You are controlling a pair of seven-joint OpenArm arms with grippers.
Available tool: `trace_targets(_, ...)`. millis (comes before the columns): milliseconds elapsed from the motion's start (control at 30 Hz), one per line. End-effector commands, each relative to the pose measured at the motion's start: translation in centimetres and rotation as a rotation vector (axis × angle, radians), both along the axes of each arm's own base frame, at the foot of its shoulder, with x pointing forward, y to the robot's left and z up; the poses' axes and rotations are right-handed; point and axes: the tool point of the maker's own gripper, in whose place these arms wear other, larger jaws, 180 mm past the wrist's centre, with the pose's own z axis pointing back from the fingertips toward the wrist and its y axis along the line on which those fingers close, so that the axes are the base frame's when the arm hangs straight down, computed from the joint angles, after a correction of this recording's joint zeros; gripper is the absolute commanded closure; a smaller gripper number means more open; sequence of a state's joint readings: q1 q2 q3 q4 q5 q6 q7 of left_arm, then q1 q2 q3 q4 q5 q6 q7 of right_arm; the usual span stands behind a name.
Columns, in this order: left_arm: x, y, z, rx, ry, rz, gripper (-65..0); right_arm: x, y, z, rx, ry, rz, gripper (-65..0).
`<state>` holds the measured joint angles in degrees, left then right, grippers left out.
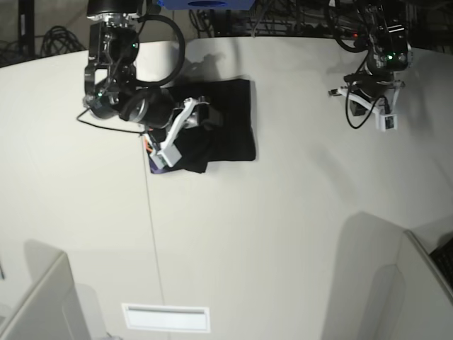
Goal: Fold the T-shirt properly
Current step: 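Fold the strip end with the right gripper over onto the left gripper's half, then release the folded stack and raise both grippers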
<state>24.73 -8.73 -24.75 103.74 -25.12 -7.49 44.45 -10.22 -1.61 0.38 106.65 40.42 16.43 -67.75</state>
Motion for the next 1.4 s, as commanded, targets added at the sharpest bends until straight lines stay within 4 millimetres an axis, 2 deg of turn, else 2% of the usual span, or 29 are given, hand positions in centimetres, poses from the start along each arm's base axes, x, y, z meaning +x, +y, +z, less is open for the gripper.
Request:
trace_targets(0, 0.3, 1.1, 1.0, 0.014, -0.019, 0.019, 0.0, 0.6, 1.1, 1.3, 0.037, -0.043, 0.017, -32.1)
trace_targets(67, -0.6, 3.7, 1.5, 0.035, 0.007, 0.087, 0.0, 0.1, 2.3, 1.4, 0.041, -0.048, 0.060, -32.0)
trace_targets(167, -1.2, 7.0, 2.5, 0.053, 0.011, 0.186, 0.0, 0.0, 2.7, 1.3, 0.025, -0.052, 0.080, -32.0)
trace_targets(233, -1.7, 8.5, 3.1, 0.069, 0.009, 0.209, 0.0, 0.2, 3.1, 1.6, 0.020, -0.058, 0.104, -32.0)
trace_targets(300, -1.7, 9.1, 3.8, 0.088, -0.010, 0.172, 0.0, -0.4, 4.4, 1.7, 0.009, -0.056, 0.177, -32.0)
trace_targets(400, -1.6, 9.6, 4.3, 0.106, -0.029, 0.133, 0.0, -0.9, 6.0, 3.0, 0.009, -0.100, 0.258, -31.8)
trace_targets(467, -1.8, 9.9, 4.4, 0.113, -0.030, 0.126, 0.0, -0.6, 5.9, 4.4, 0.013, -0.150, 0.250, -31.8)
trace_targets(533, -2.2, 10.0, 4.3, 0.116, -0.023, 0.113, 0.0, 0.0, 4.9, 4.7, 0.009, -0.163, 0.209, -30.3)
trace_targets(567, -2.3, 9.9, 4.3, 0.120, -0.020, 0.095, 0.0, 0.4, 4.1, 4.6, 0.003, -0.159, 0.176, -26.6)
trace_targets(633, -3.0, 9.2, 4.0, 0.127, 0.002, 0.042, 0.0, 1.6, 2.1, 4.5, 0.005, -0.168, 0.087, -13.7)
trace_targets(667, -2.9, 8.3, 3.9, 0.126, 0.005, 0.001, 0.0, 2.0, 1.1, 4.4, 0.008, -0.173, 0.039, -3.8)
trace_targets(700, -2.9, 7.3, 3.7, 0.123, 0.011, -0.045, 0.0, 2.4, 0.2, 4.4, 0.011, -0.184, -0.003, 0.0)
trace_targets(767, -2.9, 4.7, 3.1, 0.105, 0.025, -0.139, 0.0, 3.2, -2.3, 4.2, 0.005, -0.204, -0.102, 0.0)
trace_targets(833, -2.6, 1.4, 2.9, 0.054, 0.004, -0.217, 0.0, 3.6, -4.6, 3.9, 0.001, -0.221, -0.195, 0.0)
trace_targets(967, -0.9, -4.7, 4.0, -0.164, -0.117, -0.311, 0.0, 3.7, -8.5, 3.4, -0.023, -0.230, -0.331, 0.0)
trace_targets(1000, -0.2, -6.3, 4.2, -0.232, -0.147, -0.331, -9.5, 3.7, -9.6, 3.3, -0.043, -0.234, -0.347, 0.0)
trace_targets(1067, 1.2, -9.2, 4.5, -0.345, -0.191, -0.369, -32.9, 3.6, -11.2, 3.3, -0.092, -0.262, -0.325, 0.0)
trace_targets(1167, 2.5, -12.2, 4.3, -0.452, -0.189, -0.374, -61.1, 3.0, -13.2, 3.2, -0.137, -0.283, -0.318, 0.0)
trace_targets(1200, 2.8, -12.8, 4.3, -0.471, -0.187, -0.373, -65.0, 2.9, -13.9, 3.1, -0.149, -0.286, -0.332, 0.0)
trace_targets(1267, 3.3, -14.7, 4.5, -0.512, -0.191, -0.383, -65.0, 2.6, -15.8, 3.1, -0.175, -0.292, -0.370, 0.0)
trace_targets(1367, 3.8, -16.1, 4.9, -0.547, -0.209, -0.391, -65.0, 2.1, -17.8, 3.1, -0.210, -0.304, -0.396, 0.0)
